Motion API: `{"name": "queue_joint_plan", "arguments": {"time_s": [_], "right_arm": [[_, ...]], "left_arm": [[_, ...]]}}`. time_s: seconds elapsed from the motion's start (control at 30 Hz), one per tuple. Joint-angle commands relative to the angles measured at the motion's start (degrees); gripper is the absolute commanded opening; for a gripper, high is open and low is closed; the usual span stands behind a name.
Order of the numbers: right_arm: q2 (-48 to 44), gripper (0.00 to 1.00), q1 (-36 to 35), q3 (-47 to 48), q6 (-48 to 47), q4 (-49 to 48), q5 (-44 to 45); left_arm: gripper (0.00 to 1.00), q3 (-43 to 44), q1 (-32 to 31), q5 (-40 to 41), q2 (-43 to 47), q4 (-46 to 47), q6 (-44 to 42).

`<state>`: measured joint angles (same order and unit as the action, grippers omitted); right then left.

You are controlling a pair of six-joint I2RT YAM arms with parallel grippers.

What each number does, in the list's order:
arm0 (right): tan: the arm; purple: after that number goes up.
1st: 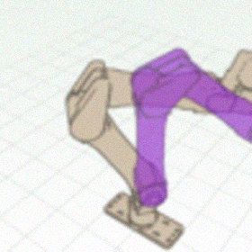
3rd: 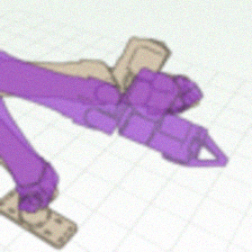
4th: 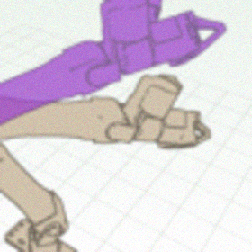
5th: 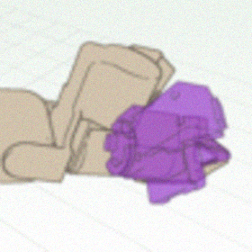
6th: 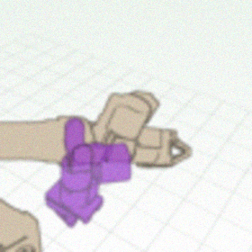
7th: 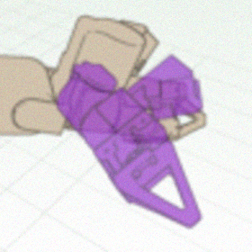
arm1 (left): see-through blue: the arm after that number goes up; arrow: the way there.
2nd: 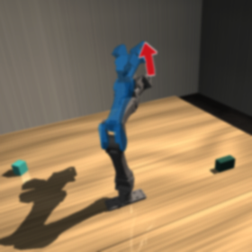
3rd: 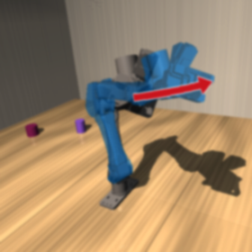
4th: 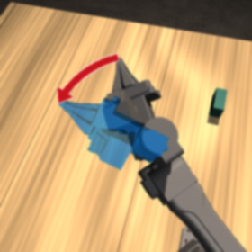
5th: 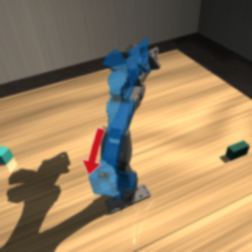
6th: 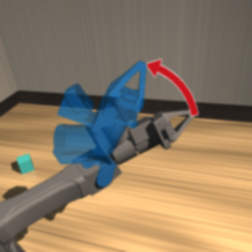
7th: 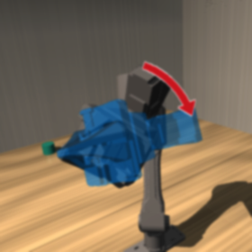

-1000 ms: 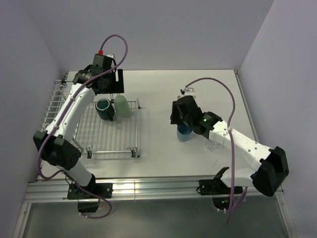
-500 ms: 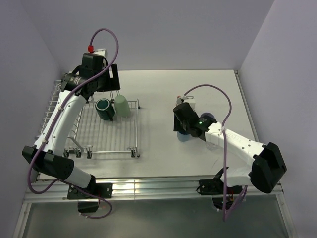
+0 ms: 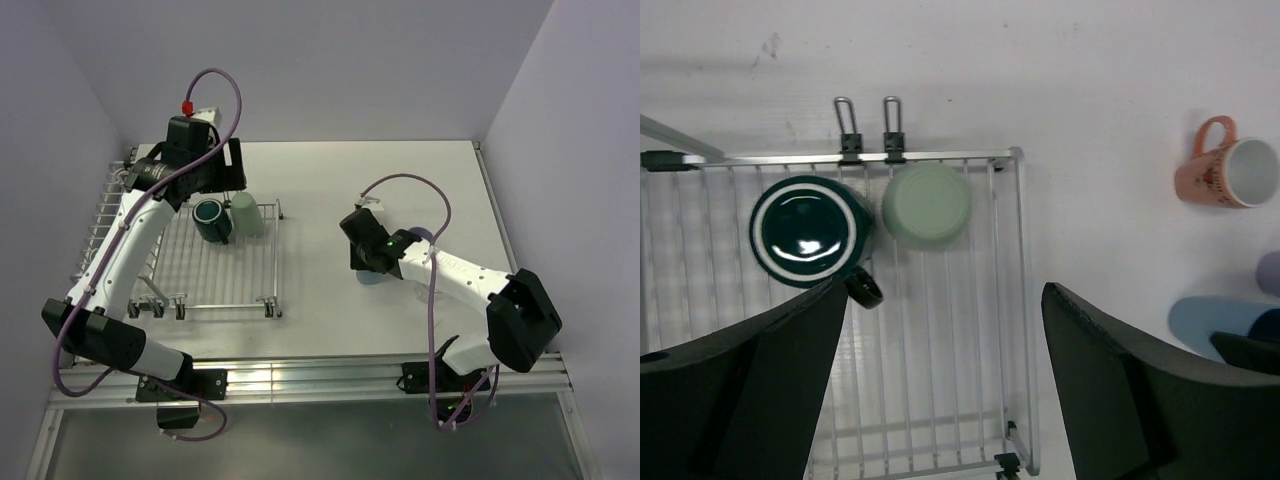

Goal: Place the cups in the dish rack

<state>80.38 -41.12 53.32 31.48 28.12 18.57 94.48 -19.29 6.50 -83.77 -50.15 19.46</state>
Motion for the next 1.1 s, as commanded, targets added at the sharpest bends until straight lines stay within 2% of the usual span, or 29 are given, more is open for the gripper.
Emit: {"name": "queue_joint_plan", "arguments": {"time_s": [0.0,0.07,0.13,0.23,0.27,0.3,0.33,0.4,0.47,0.6,0.63,0.73,0.8,1.07], "right_arm": [[-2.67,0.00,-0.45,5.10,-0.90,0.09,-2.38],[-3.47,0.00,-0.45,9.40,-1.60,0.62,-6.51],[-4.18,0.00,-0.27,12.41,-2.30,0.27,-11.68],[-4.18,0.00,1.47,18.39,-2.05,-1.31,-17.93],[-4.35,0.00,2.36,20.31,-1.69,-3.57,-24.48],[-4.70,0.00,4.71,21.38,0.05,-7.08,-31.85],[-4.71,0.00,5.87,21.39,1.11,-7.11,-31.93],[-4.27,0.00,8.15,22.53,4.88,-12.19,-42.26],[-3.74,0.00,11.22,22.71,8.22,-18.58,-51.47],[-1.55,0.00,15.19,20.95,21.73,-32.75,-63.46],[-0.93,0.00,15.63,20.43,23.69,-37.91,-64.96],[1.09,0.00,16.51,19.81,30.64,-44.45,-69.01],[2.06,0.00,16.60,18.58,35.89,-51.21,-70.24],[4.70,0.00,16.78,15.76,46.73,-66.95,-73.23]], "left_arm": [[0.86,-2.44,0.21,-7.70,4.04,5.75,1.71],[0.86,-3.85,0.83,-12.45,4.84,9.61,3.20],[0.86,-7.01,1.88,-21.23,6.50,13.39,4.17],[0.89,-13.77,4.25,-36.26,9.49,25.59,7.94],[0.90,-15.79,5.04,-40.56,10.11,34.07,11.96],[0.89,-19.90,6.36,-47.65,11.07,38.50,14.09],[0.89,-21.77,6.80,-50.07,11.34,42.73,16.29],[0.89,-25.39,6.98,-52.98,11.35,52.14,20.25],[0.90,-26.44,6.98,-55.62,10.91,55.15,21.84],[0.90,-29.69,6.90,-58.88,9.76,62.26,24.39],[0.91,-30.57,6.90,-59.58,9.76,66.54,25.44],[0.91,-32.78,6.20,-62.40,9.68,72.20,28.52],[0.91,-32.43,5.32,-61.79,9.33,71.34,27.30],[0.91,-31.20,2.59,-61.87,8.27,69.40,25.01]]}}
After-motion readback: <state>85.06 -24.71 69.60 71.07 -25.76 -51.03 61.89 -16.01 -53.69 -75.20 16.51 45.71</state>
